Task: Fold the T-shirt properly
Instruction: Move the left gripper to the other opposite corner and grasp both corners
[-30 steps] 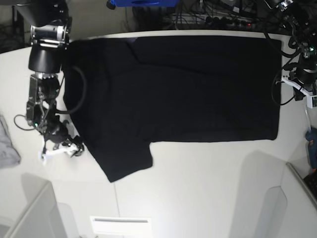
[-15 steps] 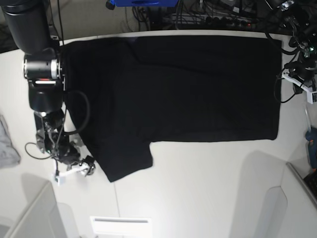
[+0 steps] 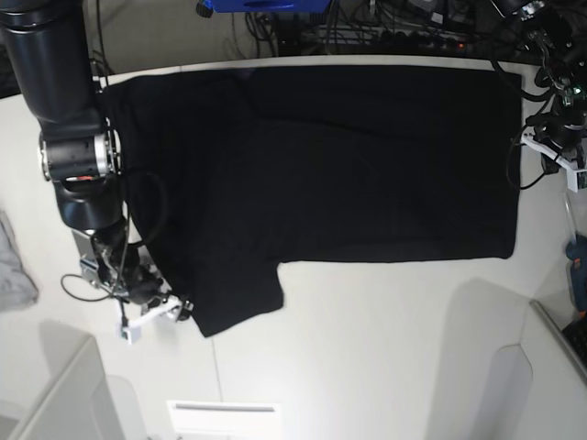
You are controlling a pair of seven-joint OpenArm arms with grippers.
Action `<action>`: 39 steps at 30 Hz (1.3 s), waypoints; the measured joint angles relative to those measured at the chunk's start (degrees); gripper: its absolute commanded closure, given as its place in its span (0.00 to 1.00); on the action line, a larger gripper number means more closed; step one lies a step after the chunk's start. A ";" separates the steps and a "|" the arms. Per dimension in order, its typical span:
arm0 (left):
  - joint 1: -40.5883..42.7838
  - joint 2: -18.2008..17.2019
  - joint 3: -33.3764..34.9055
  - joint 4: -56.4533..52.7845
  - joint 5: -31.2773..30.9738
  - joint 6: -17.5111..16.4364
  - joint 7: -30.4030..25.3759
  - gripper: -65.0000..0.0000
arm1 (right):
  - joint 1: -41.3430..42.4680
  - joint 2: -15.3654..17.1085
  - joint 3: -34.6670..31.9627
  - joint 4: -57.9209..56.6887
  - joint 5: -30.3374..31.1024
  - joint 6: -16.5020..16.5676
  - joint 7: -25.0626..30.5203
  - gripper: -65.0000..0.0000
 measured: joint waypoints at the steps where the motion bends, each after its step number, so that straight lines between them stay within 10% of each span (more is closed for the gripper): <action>1: -0.02 0.00 0.00 0.00 0.00 0.00 0.00 1.00 | -0.48 -0.48 0.00 0.00 -0.15 -0.04 -0.17 0.35; 14: -0.20 -0.04 0.13 0.00 0.04 0.00 0.02 1.00 | -2.49 -1.86 -2.45 0.90 -1.49 1.01 2.47 0.36; 20: -5.81 -0.20 0.04 -4.20 0.46 0.04 -0.42 1.00 | -2.78 -2.08 -2.47 0.87 -1.49 0.94 2.69 0.67; 28: -14.62 -0.22 0.33 -12.44 0.92 0.39 -0.04 0.31 | -3.91 -2.16 -2.56 0.81 -1.44 0.90 4.52 1.00; 39: -28.61 -1.38 6.75 -30.18 11.50 0.35 -2.27 0.27 | -3.89 -2.21 -2.56 0.83 -1.40 1.05 4.17 1.00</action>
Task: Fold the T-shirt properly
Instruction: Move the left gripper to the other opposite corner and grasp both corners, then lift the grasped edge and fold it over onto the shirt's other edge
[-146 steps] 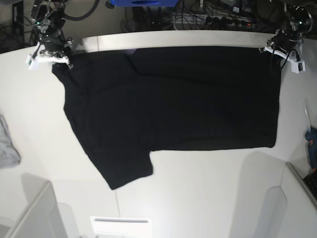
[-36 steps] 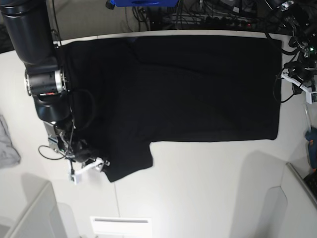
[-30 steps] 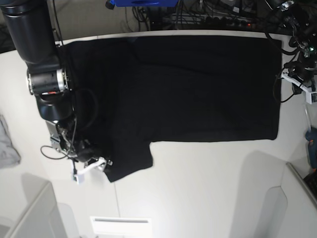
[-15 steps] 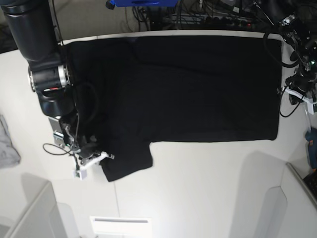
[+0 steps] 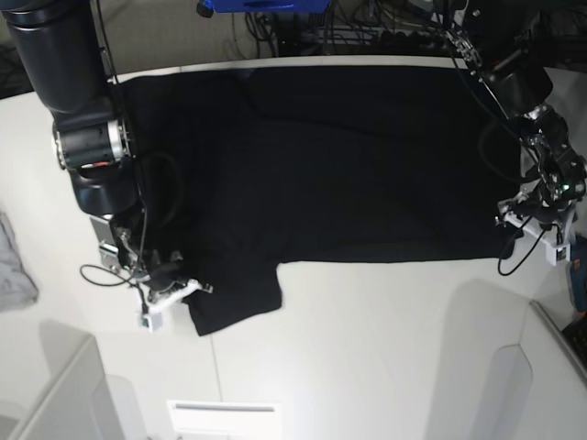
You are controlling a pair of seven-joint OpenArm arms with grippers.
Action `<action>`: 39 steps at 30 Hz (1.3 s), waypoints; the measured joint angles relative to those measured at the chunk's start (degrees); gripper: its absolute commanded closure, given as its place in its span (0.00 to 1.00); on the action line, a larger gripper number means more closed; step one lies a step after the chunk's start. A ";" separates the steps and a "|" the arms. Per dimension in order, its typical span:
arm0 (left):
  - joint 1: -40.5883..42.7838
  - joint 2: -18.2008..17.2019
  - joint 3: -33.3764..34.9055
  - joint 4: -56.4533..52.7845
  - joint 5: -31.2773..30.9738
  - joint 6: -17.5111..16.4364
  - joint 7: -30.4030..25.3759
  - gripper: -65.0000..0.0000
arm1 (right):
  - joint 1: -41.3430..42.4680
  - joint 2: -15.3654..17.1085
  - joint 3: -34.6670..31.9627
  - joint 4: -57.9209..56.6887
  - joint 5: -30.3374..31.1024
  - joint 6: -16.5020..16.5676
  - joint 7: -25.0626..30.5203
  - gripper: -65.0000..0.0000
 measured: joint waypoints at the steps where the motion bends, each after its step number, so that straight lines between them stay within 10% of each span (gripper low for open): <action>1: -0.98 0.20 0.31 -1.55 0.44 -0.17 -1.73 0.27 | 0.00 -0.02 0.00 0.00 0.04 0.02 0.02 1.00; 19: -11.80 -0.83 5.09 -23.61 9.25 0.74 -15.26 0.29 | 0.04 0.02 0.00 0.00 0.11 0.04 -0.02 1.00; 29: -11.52 -0.59 5.86 -23.67 8.20 0.52 -15.58 1.00 | 0.00 0.04 0.00 0.00 0.11 0.04 0.02 1.00; 39: -11.08 -0.55 5.86 -22.80 8.02 0.31 -15.13 1.00 | -1.44 0.20 0.00 2.97 -0.09 -0.02 0.15 1.00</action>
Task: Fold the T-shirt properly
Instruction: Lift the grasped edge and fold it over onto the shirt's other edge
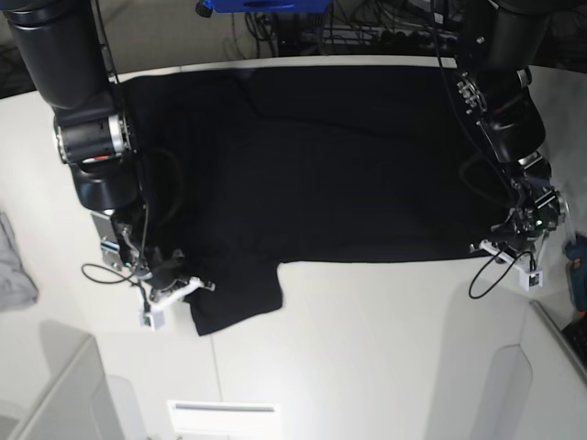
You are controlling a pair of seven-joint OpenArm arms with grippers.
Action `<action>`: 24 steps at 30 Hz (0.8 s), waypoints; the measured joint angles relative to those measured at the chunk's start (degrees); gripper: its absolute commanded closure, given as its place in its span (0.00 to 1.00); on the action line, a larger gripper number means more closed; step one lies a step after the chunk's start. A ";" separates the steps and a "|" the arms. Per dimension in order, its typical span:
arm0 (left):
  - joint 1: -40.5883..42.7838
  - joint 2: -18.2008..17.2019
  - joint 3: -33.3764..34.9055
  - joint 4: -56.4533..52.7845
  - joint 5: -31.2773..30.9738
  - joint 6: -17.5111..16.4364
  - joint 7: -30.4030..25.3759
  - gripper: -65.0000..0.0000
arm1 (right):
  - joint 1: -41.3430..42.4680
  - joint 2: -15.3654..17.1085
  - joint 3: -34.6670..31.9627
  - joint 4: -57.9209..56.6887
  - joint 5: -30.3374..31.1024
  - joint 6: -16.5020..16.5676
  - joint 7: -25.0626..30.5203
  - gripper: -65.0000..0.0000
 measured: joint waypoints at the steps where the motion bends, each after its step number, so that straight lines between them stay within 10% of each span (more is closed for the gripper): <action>1: 0.70 0.04 0.11 1.09 0.04 -0.02 0.50 1.00 | 0.00 0.00 0.00 0.02 -0.02 0.00 0.02 1.00; 24: 12.50 -1.66 0.46 22.86 -14.97 -0.70 8.94 1.00 | -13.20 2.95 13.64 29.29 -1.53 -1.03 -13.51 1.00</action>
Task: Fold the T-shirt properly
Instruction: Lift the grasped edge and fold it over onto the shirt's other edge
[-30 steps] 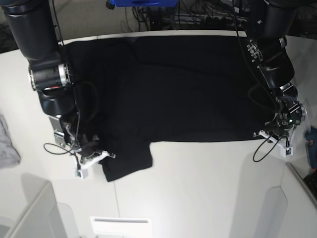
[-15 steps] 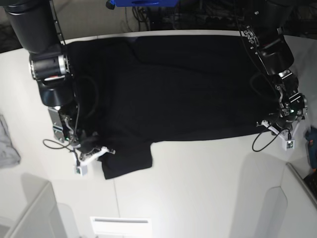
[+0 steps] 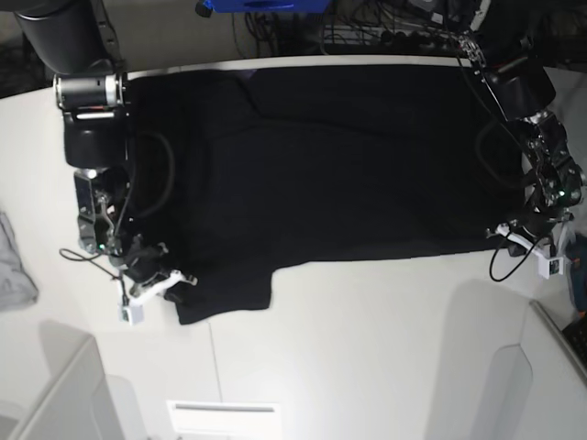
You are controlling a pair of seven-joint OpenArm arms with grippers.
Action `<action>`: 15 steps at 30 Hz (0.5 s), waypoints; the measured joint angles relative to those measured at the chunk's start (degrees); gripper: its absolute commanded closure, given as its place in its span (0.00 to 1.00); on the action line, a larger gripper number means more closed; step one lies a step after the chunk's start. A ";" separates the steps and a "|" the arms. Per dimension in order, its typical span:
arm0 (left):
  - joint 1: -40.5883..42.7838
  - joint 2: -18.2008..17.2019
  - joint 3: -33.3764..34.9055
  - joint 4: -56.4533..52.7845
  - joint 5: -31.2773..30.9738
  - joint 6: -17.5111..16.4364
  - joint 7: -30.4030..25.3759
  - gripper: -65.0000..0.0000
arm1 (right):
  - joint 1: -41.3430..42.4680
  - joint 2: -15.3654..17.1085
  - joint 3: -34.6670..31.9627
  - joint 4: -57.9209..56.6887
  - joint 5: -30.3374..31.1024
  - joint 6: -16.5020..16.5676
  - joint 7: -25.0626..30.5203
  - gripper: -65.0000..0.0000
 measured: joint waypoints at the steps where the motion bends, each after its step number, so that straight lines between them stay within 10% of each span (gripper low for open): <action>1: 0.70 0.09 0.00 0.92 0.11 0.04 0.44 1.00 | -0.35 0.15 0.57 1.03 -0.15 -0.02 -1.25 1.00; 15: 8.02 -0.09 -0.37 16.22 -1.44 0.04 6.69 1.00 | -10.25 0.68 4.79 21.27 0.09 -4.59 -9.05 1.00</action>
